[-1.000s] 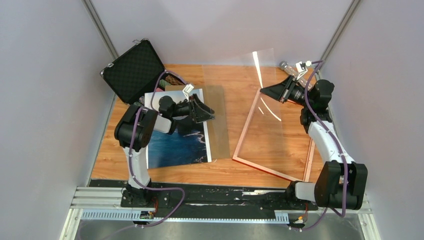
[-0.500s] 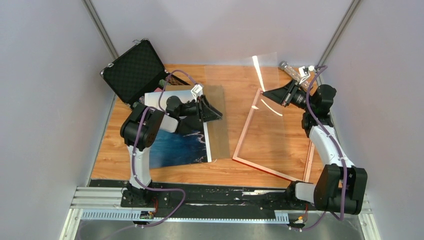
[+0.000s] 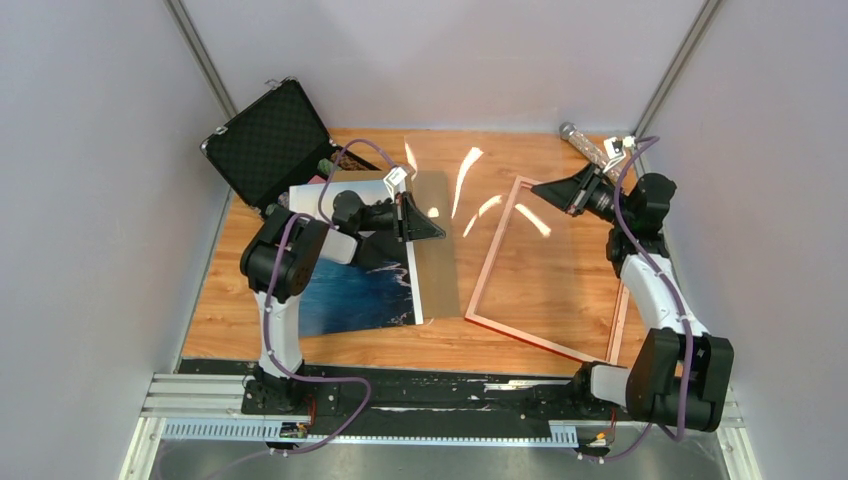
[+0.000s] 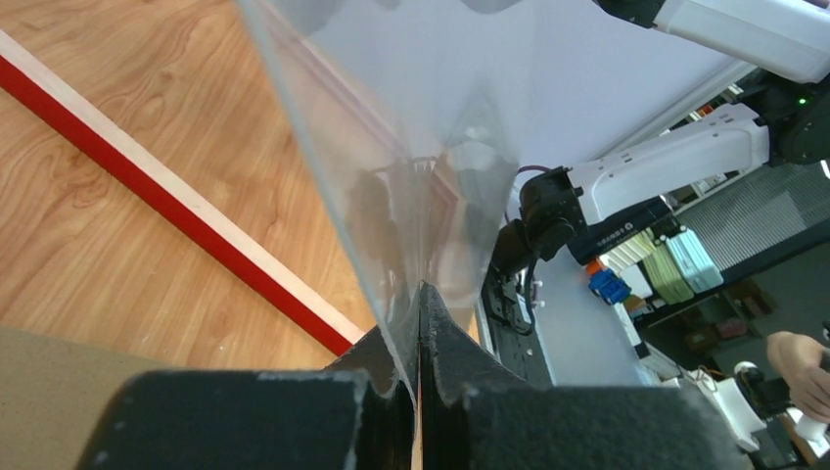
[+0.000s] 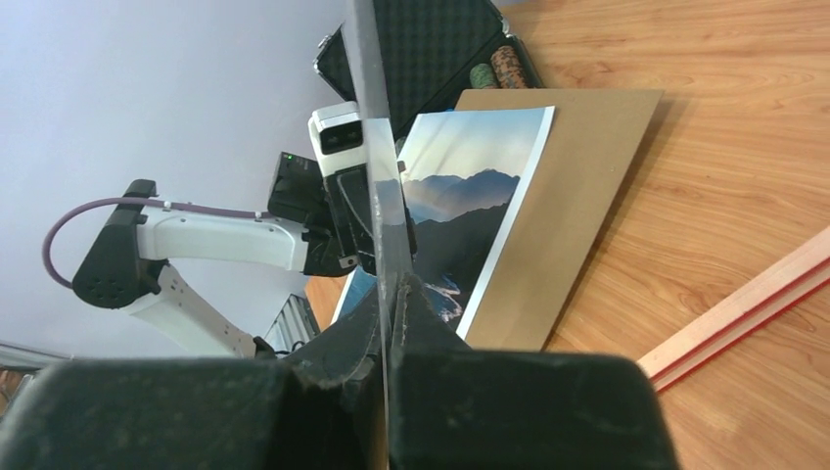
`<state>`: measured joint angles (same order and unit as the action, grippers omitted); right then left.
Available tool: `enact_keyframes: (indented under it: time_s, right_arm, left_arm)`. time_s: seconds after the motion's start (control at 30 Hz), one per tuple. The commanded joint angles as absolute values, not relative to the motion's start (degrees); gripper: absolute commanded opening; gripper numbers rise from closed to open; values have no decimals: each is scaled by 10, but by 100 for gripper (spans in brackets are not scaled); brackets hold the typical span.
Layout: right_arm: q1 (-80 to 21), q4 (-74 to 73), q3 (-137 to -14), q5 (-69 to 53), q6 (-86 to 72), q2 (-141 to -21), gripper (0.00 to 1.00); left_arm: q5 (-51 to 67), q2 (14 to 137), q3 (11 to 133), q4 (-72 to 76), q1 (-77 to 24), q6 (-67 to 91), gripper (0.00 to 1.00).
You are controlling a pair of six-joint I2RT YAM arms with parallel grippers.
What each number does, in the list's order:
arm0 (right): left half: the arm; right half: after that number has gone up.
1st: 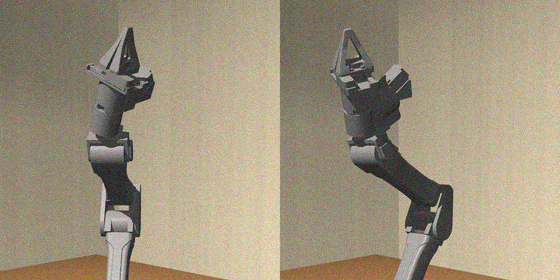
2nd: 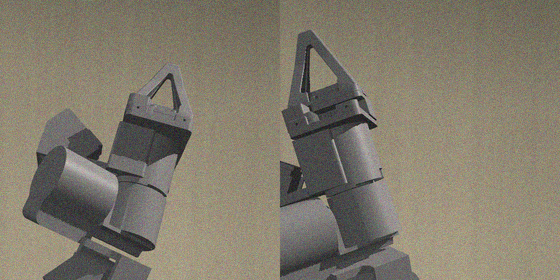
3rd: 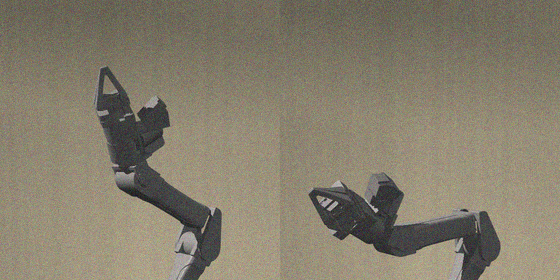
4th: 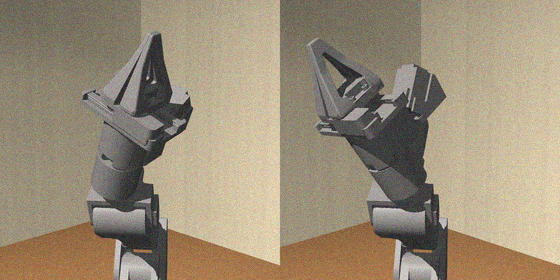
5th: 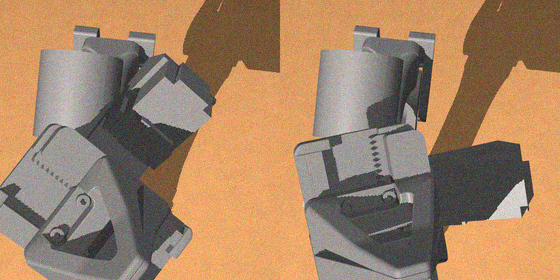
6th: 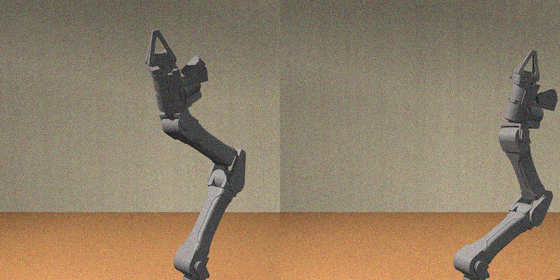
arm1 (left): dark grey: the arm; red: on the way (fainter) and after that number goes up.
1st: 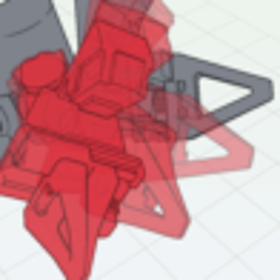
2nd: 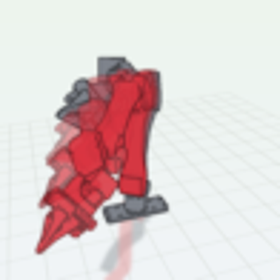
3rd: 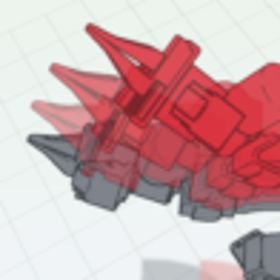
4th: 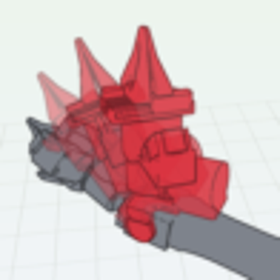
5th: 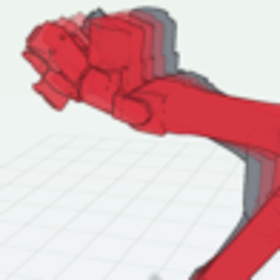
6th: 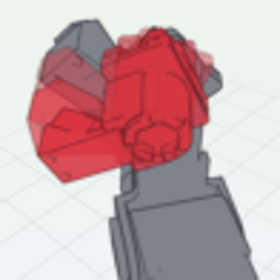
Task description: Put the photo into the frame
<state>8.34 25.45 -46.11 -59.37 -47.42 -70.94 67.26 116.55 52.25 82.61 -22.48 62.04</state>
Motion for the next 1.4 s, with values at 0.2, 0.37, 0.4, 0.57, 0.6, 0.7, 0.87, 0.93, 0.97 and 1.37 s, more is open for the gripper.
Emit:
enact_keyframes:
  time_s: [0.2, 0.37, 0.4, 0.57, 0.6, 0.7, 0.87, 0.93, 0.97, 1.37]
  right_arm:
    - [98, 223, -453, -565, -403, -676, 32]
    - [107, 177, -454, -547, -359, -669, 61]
    - [110, 170, -454, -545, -351, -667, 65]
    - [131, 136, -460, -527, -324, -655, 74]
    - [135, 128, -461, -521, -317, -653, 74]
    - [149, 103, -463, -489, -290, -647, 75]
    - [172, 33, -470, -391, -229, -638, 74]
    - [179, -4, -474, -346, -193, -635, 74]
    - [182, -23, -475, -326, -173, -633, 73]
    - [270, -124, -464, -187, -19, -680, 66]
  left_arm:
    - [708, 1116, 547, 863, -215, 662, 0]
    - [717, 1097, 555, 779, -196, 651, 0]
    - [719, 1084, 559, 752, -190, 626, 0]
    - [681, 1003, 596, 271, -178, 300, 0]
    - [655, 980, 628, 190, -181, 245, 0]
    - [646, 960, 664, -13, -182, 130, 0]
    - [640, 965, 701, -155, -181, 79, 0]
    - [638, 970, 704, -186, -181, 69, 0]
    - [638, 973, 706, -204, -182, 63, 0]
    - [619, 938, 721, -287, -185, 68, 0]
